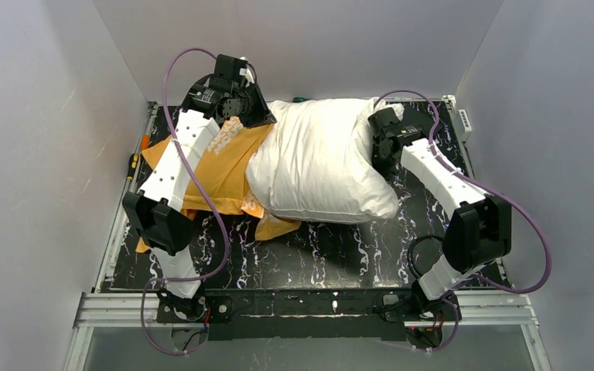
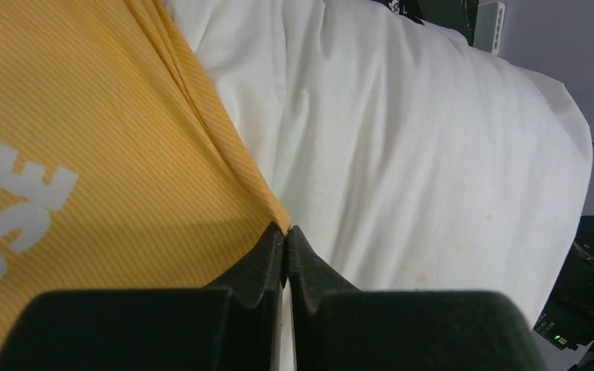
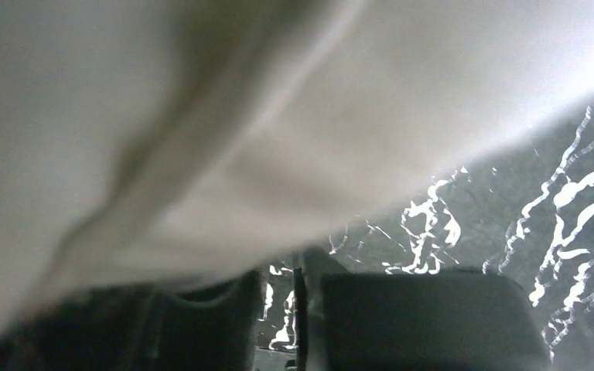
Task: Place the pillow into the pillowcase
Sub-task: Stuff the pillow into the pillowcase.
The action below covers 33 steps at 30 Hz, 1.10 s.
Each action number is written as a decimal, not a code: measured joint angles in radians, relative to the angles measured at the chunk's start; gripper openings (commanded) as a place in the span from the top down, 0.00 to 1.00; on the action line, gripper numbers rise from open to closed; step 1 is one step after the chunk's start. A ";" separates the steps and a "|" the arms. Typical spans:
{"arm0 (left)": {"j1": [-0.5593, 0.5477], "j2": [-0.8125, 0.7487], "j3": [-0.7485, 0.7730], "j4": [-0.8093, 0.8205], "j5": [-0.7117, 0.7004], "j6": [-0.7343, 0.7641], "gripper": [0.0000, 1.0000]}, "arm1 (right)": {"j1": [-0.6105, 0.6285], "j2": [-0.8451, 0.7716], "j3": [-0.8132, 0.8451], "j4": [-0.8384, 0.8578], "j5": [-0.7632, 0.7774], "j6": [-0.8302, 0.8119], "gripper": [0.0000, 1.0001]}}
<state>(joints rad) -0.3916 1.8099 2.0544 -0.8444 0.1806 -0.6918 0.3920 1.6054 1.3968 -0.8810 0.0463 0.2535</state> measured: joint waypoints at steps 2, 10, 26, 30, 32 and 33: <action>0.001 -0.012 -0.020 0.010 -0.002 0.018 0.90 | -0.001 0.000 0.000 -0.023 0.035 -0.019 0.42; 0.002 -0.130 -0.199 -0.003 -0.024 0.098 0.22 | 0.001 -0.009 0.015 -0.128 0.270 -0.083 0.17; 0.003 -0.399 -0.366 -0.159 -0.148 0.150 0.41 | 0.000 -0.031 0.578 -0.157 0.439 -0.149 0.25; 0.003 -0.397 -0.391 -0.166 -0.140 0.152 0.44 | 0.010 -0.050 0.548 -0.090 0.180 -0.150 0.36; 0.003 -0.393 -0.399 -0.166 -0.140 0.152 0.44 | 0.035 -0.045 0.514 -0.058 0.047 -0.148 0.36; 0.003 -0.391 -0.406 -0.164 -0.141 0.151 0.44 | 0.060 -0.036 0.493 -0.042 -0.022 -0.149 0.36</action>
<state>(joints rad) -0.3882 1.4193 1.6489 -1.0080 0.0399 -0.5407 0.4519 1.5692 1.8900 -0.9234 0.0246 0.1047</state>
